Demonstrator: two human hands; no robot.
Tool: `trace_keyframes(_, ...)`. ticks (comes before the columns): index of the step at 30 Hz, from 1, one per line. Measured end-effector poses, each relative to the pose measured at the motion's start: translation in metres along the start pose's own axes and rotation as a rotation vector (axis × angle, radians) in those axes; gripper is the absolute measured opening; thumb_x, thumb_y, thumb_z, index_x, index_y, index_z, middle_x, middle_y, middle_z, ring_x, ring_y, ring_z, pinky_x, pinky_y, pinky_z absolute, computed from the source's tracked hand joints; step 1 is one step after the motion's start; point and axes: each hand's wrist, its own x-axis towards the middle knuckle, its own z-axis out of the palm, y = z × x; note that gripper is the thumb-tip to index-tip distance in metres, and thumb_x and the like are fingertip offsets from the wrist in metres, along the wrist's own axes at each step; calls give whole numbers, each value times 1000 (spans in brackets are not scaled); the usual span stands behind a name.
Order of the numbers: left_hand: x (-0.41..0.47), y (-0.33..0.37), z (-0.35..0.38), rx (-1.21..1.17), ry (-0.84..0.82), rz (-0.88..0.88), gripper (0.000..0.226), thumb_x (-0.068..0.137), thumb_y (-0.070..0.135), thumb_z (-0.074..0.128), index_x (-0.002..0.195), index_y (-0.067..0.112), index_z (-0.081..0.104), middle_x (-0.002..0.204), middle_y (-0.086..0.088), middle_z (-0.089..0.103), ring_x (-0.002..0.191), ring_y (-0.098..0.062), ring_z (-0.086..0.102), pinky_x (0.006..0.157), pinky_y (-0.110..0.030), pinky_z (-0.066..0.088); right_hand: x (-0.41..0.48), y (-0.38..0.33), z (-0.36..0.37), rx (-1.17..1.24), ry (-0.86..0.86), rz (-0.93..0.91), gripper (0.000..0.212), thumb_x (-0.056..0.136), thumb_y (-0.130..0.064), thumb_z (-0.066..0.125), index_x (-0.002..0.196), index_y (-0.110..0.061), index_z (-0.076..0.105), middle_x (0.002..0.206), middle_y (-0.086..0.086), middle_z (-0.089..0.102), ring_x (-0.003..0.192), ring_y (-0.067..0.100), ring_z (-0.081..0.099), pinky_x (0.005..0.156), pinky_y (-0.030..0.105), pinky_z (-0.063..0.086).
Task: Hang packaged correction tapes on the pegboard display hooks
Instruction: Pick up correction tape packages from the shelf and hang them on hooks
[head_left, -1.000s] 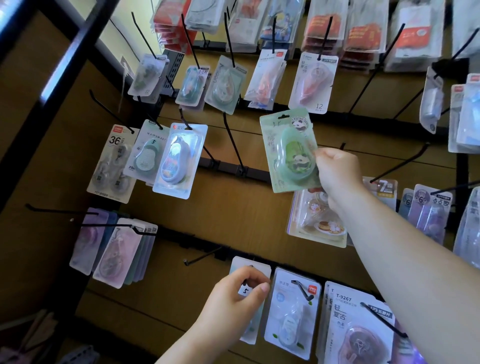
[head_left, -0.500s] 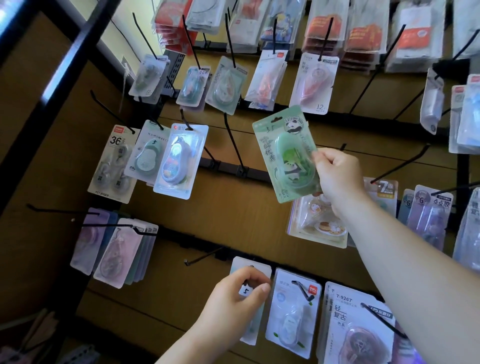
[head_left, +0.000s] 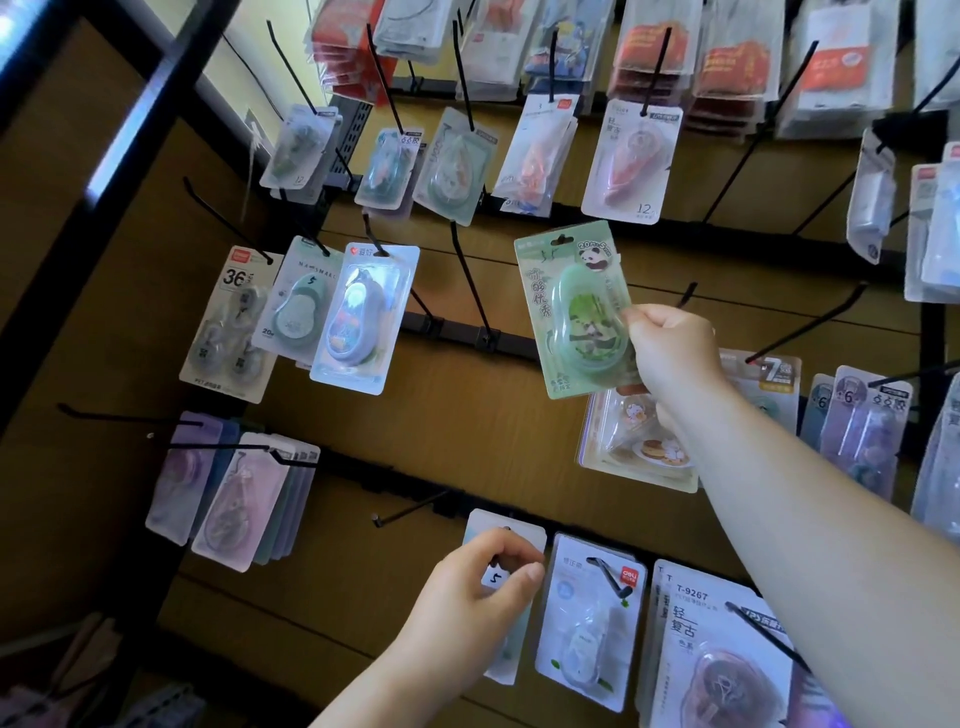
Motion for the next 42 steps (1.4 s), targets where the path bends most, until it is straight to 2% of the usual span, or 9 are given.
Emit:
trace_keyframes(7, 0, -1, -1, -16, -8, 13, 20, 90, 21, 50, 78, 37, 52, 79, 17, 55, 73, -3, 54, 63, -8, 43, 4, -2, 9, 73, -37, 113, 24, 95, -22, 44, 111, -15, 61, 81, -1, 61, 64, 16, 59, 48, 26, 51)
trace_keyframes(11, 0, -3, -1, -25, -19, 9, 20, 90, 22, 51, 77, 37, 53, 82, 16, 57, 84, -5, 58, 74, -15, 48, 6, -3, 6, 102, -50, 243, 24, 92, -16, 46, 111, -13, 60, 94, 7, 61, 64, 17, 56, 33, 16, 45)
trace_keyframes(17, 0, -4, 0, -25, -13, 16, 21, 90, 20, 51, 76, 36, 54, 80, 14, 58, 80, -5, 57, 73, -14, 46, 7, -5, 3, -95, 49, 100, 26, 93, -13, 42, 106, -8, 65, 97, 11, 60, 80, 25, 54, 75, 36, 55)
trace_keyframes(23, 1, -4, 0, -30, -14, 8, 20, 90, 22, 51, 77, 37, 54, 80, 15, 57, 70, -4, 54, 66, -12, 44, 2, 0, 8, -116, -11, 107, 30, 95, -18, 40, 117, -11, 59, 102, 7, 59, 78, 20, 56, 55, 26, 48)
trace_keyframes(30, 2, -2, -1, -43, -35, -2, 19, 90, 21, 50, 77, 36, 53, 83, 12, 58, 79, -9, 57, 67, -12, 47, -3, 0, -2, -189, 65, -133, 34, 96, -17, 39, 105, 6, 61, 110, 19, 64, 92, 30, 58, 76, 36, 49)
trace_keyframes(36, 1, 1, 1, -3, -14, -1, 20, 90, 22, 50, 76, 36, 53, 80, 16, 57, 87, -4, 57, 75, -11, 45, -6, 9, -6, -272, 88, -256, 34, 97, -19, 35, 99, 0, 63, 91, 7, 58, 62, 2, 42, 43, 4, 34)
trace_keyframes(38, 1, 1, 1, -1, -20, -10, 20, 90, 21, 51, 77, 36, 53, 81, 15, 57, 88, -5, 57, 75, -12, 46, -8, 7, -5, -191, 102, -249, 34, 98, -19, 34, 102, -1, 62, 93, 7, 59, 68, 5, 48, 49, 1, 40)
trace_keyframes(40, 1, 1, 0, 2, -29, -18, 20, 90, 21, 51, 77, 36, 53, 82, 15, 57, 88, -6, 58, 74, -11, 46, -7, 4, -2, -91, 82, -181, 33, 97, -19, 36, 104, 0, 62, 98, 12, 65, 84, 18, 58, 73, 26, 54)
trace_keyframes(42, 1, 1, 1, 11, -35, -23, 19, 90, 21, 51, 77, 36, 53, 82, 15, 57, 87, -6, 57, 73, -12, 47, -7, -2, 2, 23, 27, -104, 29, 97, -20, 39, 103, -9, 65, 85, -1, 65, 89, 20, 58, 77, 35, 53)
